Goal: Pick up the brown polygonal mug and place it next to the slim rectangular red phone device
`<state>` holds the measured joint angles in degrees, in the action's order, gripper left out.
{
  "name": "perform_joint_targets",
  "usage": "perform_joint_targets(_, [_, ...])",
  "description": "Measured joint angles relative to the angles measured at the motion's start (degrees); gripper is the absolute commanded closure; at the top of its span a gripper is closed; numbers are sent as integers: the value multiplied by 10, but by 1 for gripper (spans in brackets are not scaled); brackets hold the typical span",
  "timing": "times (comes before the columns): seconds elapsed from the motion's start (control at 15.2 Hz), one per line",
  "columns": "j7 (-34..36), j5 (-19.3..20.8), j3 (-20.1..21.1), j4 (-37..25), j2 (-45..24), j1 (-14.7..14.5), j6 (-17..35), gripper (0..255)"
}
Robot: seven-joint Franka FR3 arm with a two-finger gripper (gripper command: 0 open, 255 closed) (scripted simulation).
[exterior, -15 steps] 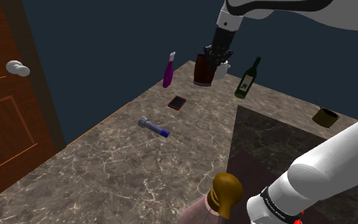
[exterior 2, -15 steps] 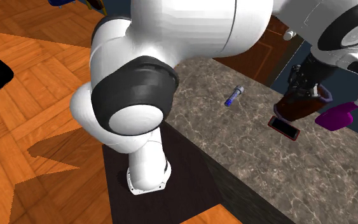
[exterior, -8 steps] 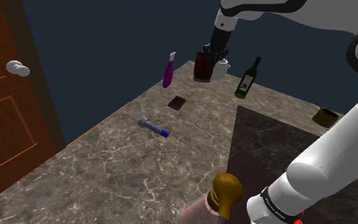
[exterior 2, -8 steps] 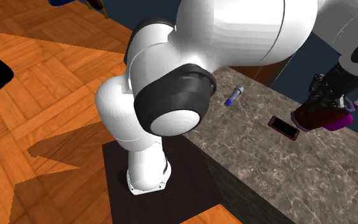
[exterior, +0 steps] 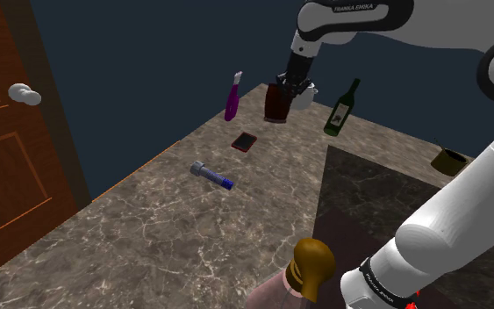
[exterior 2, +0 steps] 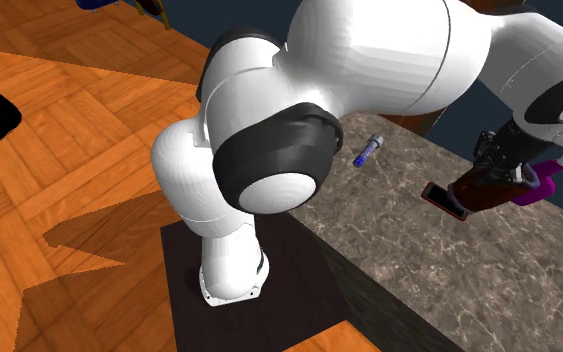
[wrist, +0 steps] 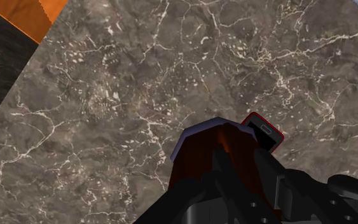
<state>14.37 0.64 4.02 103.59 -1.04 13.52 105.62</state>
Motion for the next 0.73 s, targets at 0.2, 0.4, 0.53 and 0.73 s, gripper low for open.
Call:
perform_joint_targets(0.2, [0,0,0,22,1,0,21,255])
perform_joint_targets(0.4, [2,0,0,41,-3,0,44,255])
perform_joint_targets(0.53, [2,1,0,54,-5,-1,59,255])
perform_joint_targets(0.73, [1,1,0,72,-10,0,82,255])
